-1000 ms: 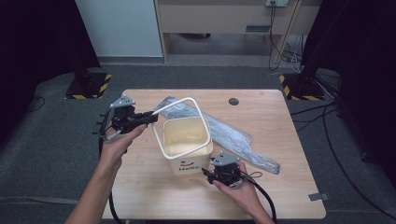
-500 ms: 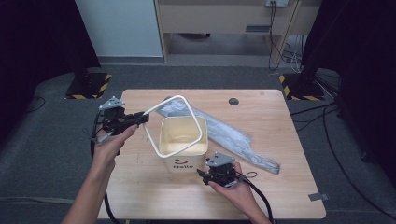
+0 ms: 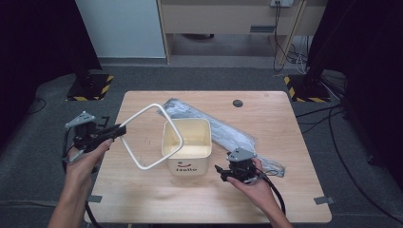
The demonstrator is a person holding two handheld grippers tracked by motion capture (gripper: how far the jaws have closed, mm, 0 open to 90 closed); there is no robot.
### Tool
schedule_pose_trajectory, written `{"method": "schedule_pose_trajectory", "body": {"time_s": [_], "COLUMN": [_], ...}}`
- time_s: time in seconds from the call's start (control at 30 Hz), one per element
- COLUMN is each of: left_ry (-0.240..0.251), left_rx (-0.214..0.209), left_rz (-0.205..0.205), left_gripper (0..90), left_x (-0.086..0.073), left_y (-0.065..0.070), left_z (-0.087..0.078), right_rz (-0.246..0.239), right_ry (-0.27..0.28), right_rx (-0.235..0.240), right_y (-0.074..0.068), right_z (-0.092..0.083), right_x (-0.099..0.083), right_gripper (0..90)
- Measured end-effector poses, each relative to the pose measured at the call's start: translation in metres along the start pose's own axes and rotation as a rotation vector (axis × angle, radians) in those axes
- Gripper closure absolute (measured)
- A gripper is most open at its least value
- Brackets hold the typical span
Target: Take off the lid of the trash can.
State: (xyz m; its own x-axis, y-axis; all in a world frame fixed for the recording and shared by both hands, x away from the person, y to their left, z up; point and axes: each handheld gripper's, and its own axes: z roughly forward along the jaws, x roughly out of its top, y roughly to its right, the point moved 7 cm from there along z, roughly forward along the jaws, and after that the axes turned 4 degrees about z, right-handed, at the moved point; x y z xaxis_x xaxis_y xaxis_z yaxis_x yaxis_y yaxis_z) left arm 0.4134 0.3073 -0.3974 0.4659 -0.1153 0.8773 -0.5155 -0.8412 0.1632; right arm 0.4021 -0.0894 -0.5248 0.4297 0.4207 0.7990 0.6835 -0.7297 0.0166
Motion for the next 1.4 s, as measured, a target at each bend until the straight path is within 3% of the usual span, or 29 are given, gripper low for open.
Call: {"method": "schedule_pose_trajectory", "body": {"time_s": [0.2,0.47,0.57,0.7,0.9,1.17,1.23,1.37,1.4], "left_ry": [-0.027,-0.084,-0.14,-0.207,-0.278,-0.344,-0.352,-0.349,-0.351], "left_rx": [0.048,0.133,0.157,0.143,0.129,0.122,0.127,0.129,0.128], "left_rz": [-0.029,-0.066,-0.074,-0.091,-0.118,-0.135,-0.13,-0.125,-0.124], "left_gripper": [73.0,73.0,73.0,73.0,72.9,72.4,72.3,72.1,72.0], "left_x": [-0.024,-0.06,-0.076,-0.097,-0.119,-0.134,-0.135,-0.138,-0.139], "left_y": [-0.026,-0.063,-0.073,-0.079,-0.083,-0.086,-0.087,-0.087,-0.087], "left_z": [-0.024,-0.032,-0.025,-0.006,0.023,0.045,0.047,0.049,0.05], "right_rz": [0.029,0.034,0.018,0.022,0.041,0.051,0.037,0.044,0.064], "right_ry": [-0.009,-0.03,-0.046,-0.087,-0.08,-0.122,-0.14,-0.168,-0.161], "right_rx": [-0.024,-0.044,-0.056,-0.061,-0.046,-0.029,-0.049,-0.072,-0.066], "right_y": [0.02,0.053,0.061,0.076,0.082,0.077,0.076,0.079,0.081], "right_z": [0.004,0.017,0.027,0.056,0.077,0.102,0.107,0.112,0.113], "right_x": [0.002,0.015,0.018,0.022,0.023,0.022,0.021,0.018,0.017], "right_gripper": [23.0,28.2,29.1,26.9,25.7,24.7,26.0,34.4,39.1]}}
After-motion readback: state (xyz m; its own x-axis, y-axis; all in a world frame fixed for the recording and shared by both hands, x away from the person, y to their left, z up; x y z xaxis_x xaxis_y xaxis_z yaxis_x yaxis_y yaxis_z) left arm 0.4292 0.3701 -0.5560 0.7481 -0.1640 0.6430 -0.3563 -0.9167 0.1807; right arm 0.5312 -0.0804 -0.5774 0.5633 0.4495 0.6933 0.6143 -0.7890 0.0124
